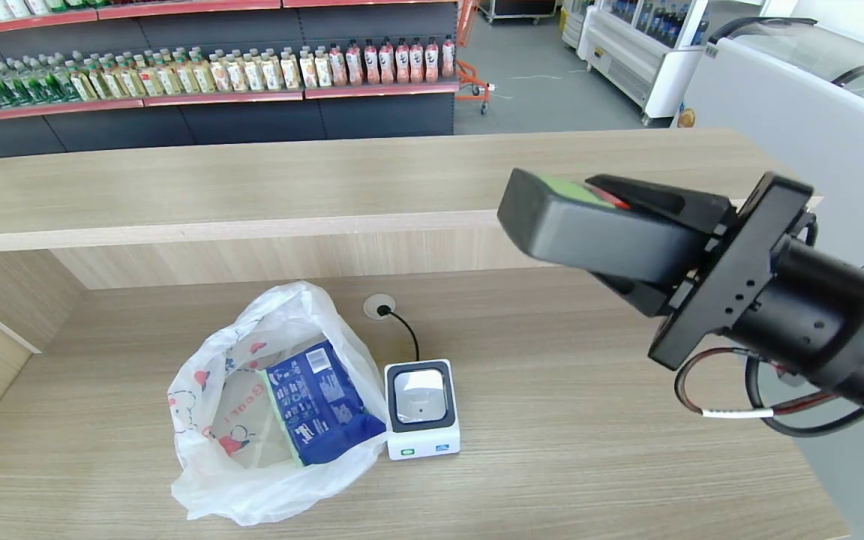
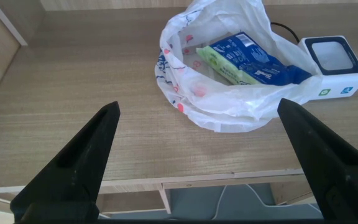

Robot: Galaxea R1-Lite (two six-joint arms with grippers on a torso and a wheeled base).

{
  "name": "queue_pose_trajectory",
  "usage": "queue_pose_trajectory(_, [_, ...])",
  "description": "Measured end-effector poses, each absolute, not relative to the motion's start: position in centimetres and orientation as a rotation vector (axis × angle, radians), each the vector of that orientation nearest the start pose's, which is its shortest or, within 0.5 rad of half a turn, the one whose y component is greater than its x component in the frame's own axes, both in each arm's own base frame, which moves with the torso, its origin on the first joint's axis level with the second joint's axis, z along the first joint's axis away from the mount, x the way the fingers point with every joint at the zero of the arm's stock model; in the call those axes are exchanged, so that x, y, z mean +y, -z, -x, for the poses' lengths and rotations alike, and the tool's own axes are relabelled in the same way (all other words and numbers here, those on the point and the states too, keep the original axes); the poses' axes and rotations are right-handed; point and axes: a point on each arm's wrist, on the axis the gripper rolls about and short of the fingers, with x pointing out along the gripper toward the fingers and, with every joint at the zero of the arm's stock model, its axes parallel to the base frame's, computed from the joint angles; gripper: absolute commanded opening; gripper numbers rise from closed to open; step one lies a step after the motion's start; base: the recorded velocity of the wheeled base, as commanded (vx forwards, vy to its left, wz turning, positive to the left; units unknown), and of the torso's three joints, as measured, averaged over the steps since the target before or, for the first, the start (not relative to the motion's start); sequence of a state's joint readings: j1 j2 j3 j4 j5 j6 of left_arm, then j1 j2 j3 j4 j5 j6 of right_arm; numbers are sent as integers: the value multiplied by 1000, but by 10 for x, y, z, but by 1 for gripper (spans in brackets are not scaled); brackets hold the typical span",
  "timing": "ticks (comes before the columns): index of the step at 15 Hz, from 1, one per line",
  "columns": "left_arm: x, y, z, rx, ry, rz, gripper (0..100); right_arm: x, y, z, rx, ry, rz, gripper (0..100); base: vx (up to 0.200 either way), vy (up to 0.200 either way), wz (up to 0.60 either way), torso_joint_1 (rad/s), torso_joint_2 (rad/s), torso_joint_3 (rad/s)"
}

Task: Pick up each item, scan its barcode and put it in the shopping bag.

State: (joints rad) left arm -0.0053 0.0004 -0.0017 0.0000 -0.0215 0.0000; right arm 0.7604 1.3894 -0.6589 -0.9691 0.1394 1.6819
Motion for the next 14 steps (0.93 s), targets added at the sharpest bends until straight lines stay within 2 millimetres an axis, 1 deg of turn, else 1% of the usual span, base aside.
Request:
queue_pose_trajectory(3, [0,-76,23,-1,27,0,100,157,-234,-162,584,-957,-1455,0,0,0,0,0,0,0])
queue_pose_trajectory(8, [0,-76,23,-1,26,0,100,166,-200,-170,493,-1045,-1307,0,0,0,0,0,0,0])
queue_pose_trajectory(11, [0,-76,23,-1,26,0,100,168,-176,-173,477,-1061,-1252,0,0,0,0,0,0,0])
queue_pose_trajectory(12, [0,-76,23,-1,26,0,100,168,-166,-173,507,-1033,-1237,0,0,0,0,0,0,0])
queue_pose_trajectory(14, [0,-76,23,-1,27,0,100,165,-156,-173,526,-1000,-1204,0,0,0,0,0,0,0])
